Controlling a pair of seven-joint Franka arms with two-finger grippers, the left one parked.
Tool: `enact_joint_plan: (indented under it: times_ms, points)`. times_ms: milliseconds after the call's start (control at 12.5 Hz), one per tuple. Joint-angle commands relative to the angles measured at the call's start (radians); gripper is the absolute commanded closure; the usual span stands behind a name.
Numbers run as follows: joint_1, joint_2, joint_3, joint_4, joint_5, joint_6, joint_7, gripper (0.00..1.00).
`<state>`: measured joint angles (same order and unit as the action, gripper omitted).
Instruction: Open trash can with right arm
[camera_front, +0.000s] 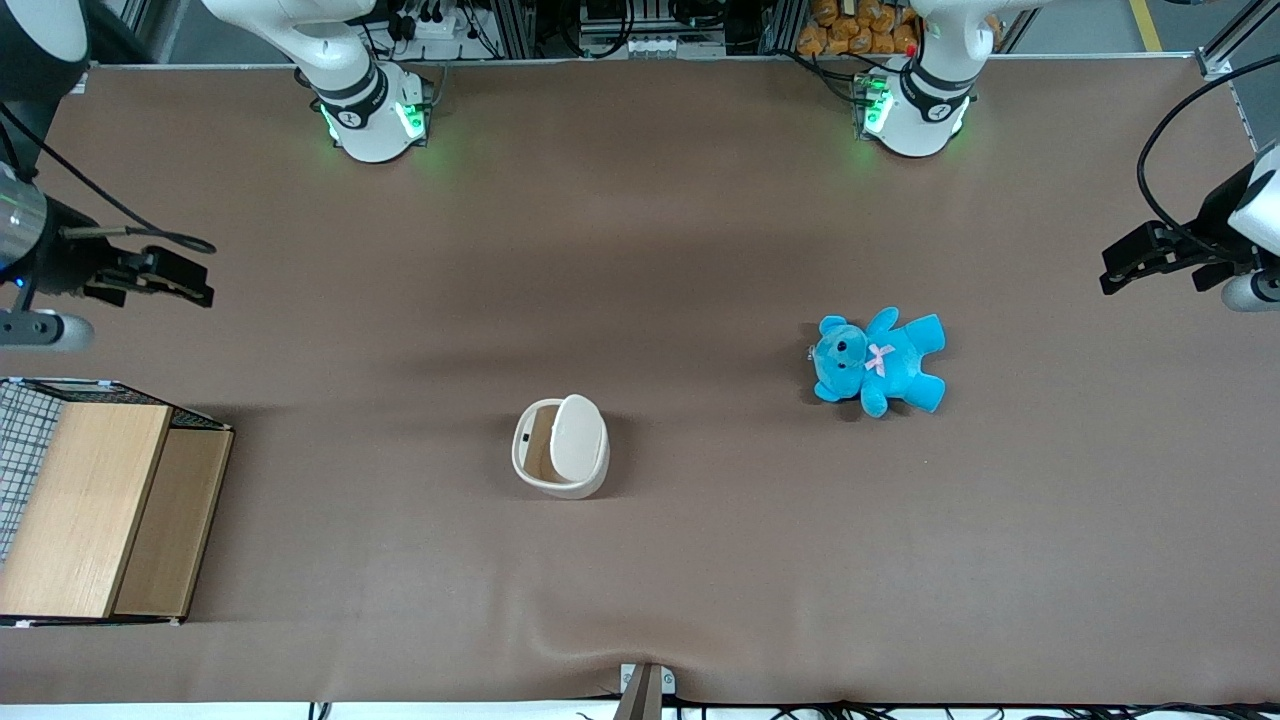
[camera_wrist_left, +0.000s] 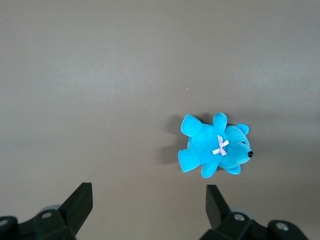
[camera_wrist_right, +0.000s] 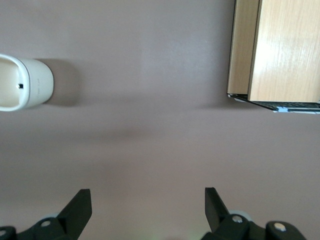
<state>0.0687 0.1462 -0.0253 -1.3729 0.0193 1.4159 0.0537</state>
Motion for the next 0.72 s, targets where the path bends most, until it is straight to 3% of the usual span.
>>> enact_joint_plan:
  times_ms: [0,239,638]
  points:
    - [-0.010,-0.074,-0.036,-0.083,-0.013,0.018,-0.054,0.00]
    - [-0.007,-0.132,-0.045,-0.149,-0.015,0.031,-0.077,0.00]
    - [-0.041,-0.119,-0.035,-0.118,-0.016,0.041,-0.083,0.00]
